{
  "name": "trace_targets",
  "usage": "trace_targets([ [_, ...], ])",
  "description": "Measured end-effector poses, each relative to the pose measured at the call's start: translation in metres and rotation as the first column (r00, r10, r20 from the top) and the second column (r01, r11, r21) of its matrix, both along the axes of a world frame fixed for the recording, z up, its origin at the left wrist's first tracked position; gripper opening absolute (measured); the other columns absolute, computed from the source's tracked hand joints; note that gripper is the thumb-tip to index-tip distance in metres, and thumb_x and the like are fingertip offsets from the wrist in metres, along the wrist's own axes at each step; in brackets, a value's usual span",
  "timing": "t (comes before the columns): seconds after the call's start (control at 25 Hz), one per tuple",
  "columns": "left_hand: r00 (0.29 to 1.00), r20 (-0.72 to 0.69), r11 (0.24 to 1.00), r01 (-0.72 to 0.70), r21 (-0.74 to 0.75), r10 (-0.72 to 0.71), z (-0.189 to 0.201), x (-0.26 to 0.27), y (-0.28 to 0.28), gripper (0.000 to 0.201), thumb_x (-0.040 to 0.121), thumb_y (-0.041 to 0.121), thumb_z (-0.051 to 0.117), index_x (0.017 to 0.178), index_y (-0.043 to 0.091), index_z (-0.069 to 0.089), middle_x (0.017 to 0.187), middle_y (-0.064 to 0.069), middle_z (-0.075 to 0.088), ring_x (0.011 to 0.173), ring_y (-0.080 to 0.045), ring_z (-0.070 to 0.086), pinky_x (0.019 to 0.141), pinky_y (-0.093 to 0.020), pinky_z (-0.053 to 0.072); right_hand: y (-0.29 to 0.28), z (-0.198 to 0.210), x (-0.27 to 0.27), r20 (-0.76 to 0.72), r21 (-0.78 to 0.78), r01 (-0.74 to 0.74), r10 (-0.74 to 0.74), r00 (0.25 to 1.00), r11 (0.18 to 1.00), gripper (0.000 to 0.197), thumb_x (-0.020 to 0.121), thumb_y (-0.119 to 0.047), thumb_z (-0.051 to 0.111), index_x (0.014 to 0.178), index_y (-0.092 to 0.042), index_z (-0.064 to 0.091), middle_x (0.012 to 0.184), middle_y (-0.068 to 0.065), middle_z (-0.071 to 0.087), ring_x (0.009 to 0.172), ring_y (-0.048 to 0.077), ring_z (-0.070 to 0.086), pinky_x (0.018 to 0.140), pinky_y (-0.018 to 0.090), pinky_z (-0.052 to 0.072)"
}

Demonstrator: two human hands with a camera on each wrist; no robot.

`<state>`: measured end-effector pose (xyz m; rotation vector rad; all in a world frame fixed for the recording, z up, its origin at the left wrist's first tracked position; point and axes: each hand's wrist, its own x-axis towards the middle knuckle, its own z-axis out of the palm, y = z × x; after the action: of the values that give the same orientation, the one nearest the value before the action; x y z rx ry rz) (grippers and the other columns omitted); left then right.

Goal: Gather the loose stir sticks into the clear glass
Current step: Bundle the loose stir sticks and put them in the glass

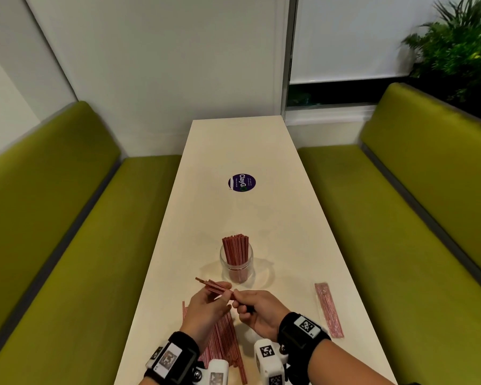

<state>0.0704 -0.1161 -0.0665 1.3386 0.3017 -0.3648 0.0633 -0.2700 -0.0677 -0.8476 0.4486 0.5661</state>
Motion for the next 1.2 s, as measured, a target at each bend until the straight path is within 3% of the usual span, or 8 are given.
trace_targets([
  [0.2, 0.972, 0.153, 0.97, -0.2, 0.142, 0.178, 0.011, 0.016, 0.011, 0.012, 0.099, 0.009, 0.055, 0.107, 0.013, 0.063, 0.1, -0.016, 0.072, 0.085, -0.03, 0.068, 0.075, -0.044, 0.056, 0.005, -0.004, 0.001, 0.024, -0.073, -0.033, 0.035, 0.999, 0.997, 0.008, 0.091, 0.002, 0.063, 0.097, 0.006, 0.067, 0.069, 0.01, 0.06, 0.051, 0.01, 0.048, 0.046, 0.017, 0.04],
  [0.32, 0.981, 0.193, 0.934, -0.049, 0.355, -0.021, 0.004, 0.01, 0.011, 0.022, 0.103, 0.017, 0.048, 0.093, 0.014, 0.067, 0.093, -0.014, 0.073, 0.085, -0.036, 0.069, 0.074, -0.047, 0.055, 0.007, -0.003, 0.002, 0.03, -0.107, -0.052, 0.055, 0.998, 0.993, 0.007, 0.091, 0.002, 0.063, 0.094, 0.005, 0.068, 0.068, 0.01, 0.061, 0.051, 0.01, 0.048, 0.047, 0.018, 0.041],
  [0.48, 0.984, 0.152, 0.923, 0.031, 0.383, -0.096, 0.007, 0.005, 0.024, 0.019, 0.098, 0.013, 0.058, 0.085, 0.006, 0.07, 0.075, -0.014, 0.072, 0.068, -0.027, 0.067, 0.062, -0.038, 0.054, 0.005, -0.005, 0.0, 0.04, -0.177, -0.096, 0.105, 0.994, 0.98, 0.007, 0.091, 0.002, 0.063, 0.089, 0.003, 0.069, 0.067, 0.01, 0.062, 0.051, 0.01, 0.046, 0.047, 0.018, 0.039],
  [0.64, 0.932, 0.06, 0.771, 0.257, 0.582, -0.356, 0.015, 0.001, 0.039, 0.012, 0.086, 0.012, 0.072, 0.078, 0.005, 0.075, 0.066, -0.013, 0.074, 0.058, -0.02, 0.071, 0.065, -0.036, 0.061, 0.002, -0.001, 0.005, 0.045, -0.367, -0.286, 0.324, 0.945, 0.885, 0.01, 0.089, 0.0, 0.067, 0.08, 0.001, 0.072, 0.063, 0.009, 0.06, 0.05, 0.011, 0.044, 0.046, 0.019, 0.035],
  [0.84, 0.807, -0.07, 0.681, 0.537, 0.498, -0.586, 0.023, -0.002, 0.042, 0.018, 0.093, 0.022, 0.065, 0.095, 0.006, 0.073, 0.071, -0.011, 0.073, 0.056, -0.016, 0.063, 0.055, -0.027, 0.054, -0.001, 0.018, 0.021, 0.076, -0.525, -0.411, 0.522, 0.849, 0.745, 0.01, 0.085, -0.007, 0.075, 0.076, -0.005, 0.072, 0.063, 0.008, 0.065, 0.048, 0.009, 0.049, 0.044, 0.018, 0.037],
  [1.04, 0.889, -0.024, 0.719, 0.385, 0.579, -0.457, -0.002, -0.014, 0.049, 0.025, 0.102, 0.025, 0.05, 0.086, 0.015, 0.067, 0.054, 0.007, 0.049, 0.045, -0.006, 0.041, 0.048, -0.023, 0.034, 0.004, 0.005, 0.019, 0.072, -0.509, -0.129, 0.192, 0.979, 0.851, 0.031, 0.097, -0.031, 0.062, 0.093, 0.0, 0.062, 0.066, 0.014, 0.063, 0.05, 0.019, 0.056, 0.047, 0.026, 0.045],
  [1.12, 0.947, -0.044, 0.79, 0.291, 0.539, -0.319, -0.012, -0.023, 0.056, 0.027, 0.103, 0.025, 0.046, 0.088, 0.012, 0.065, 0.053, 0.007, 0.047, 0.045, -0.008, 0.041, 0.047, -0.025, 0.033, 0.006, -0.011, 0.011, -0.012, -0.662, -0.164, 0.208, 0.978, 0.732, 0.031, 0.097, -0.032, 0.06, 0.089, -0.001, 0.06, 0.066, 0.013, 0.06, 0.049, 0.02, 0.055, 0.05, 0.029, 0.047],
  [1.2, 0.977, -0.046, 0.834, 0.204, 0.512, -0.21, -0.018, -0.03, 0.061, 0.03, 0.104, 0.025, 0.043, 0.089, 0.011, 0.065, 0.053, 0.007, 0.048, 0.046, -0.009, 0.042, 0.048, -0.027, 0.034, 0.012, -0.023, 0.001, -0.164, -0.882, -0.344, 0.475, 0.865, 0.322, 0.028, 0.092, -0.035, 0.064, 0.083, -0.009, 0.062, 0.071, 0.008, 0.063, 0.055, 0.019, 0.059, 0.056, 0.032, 0.053],
])
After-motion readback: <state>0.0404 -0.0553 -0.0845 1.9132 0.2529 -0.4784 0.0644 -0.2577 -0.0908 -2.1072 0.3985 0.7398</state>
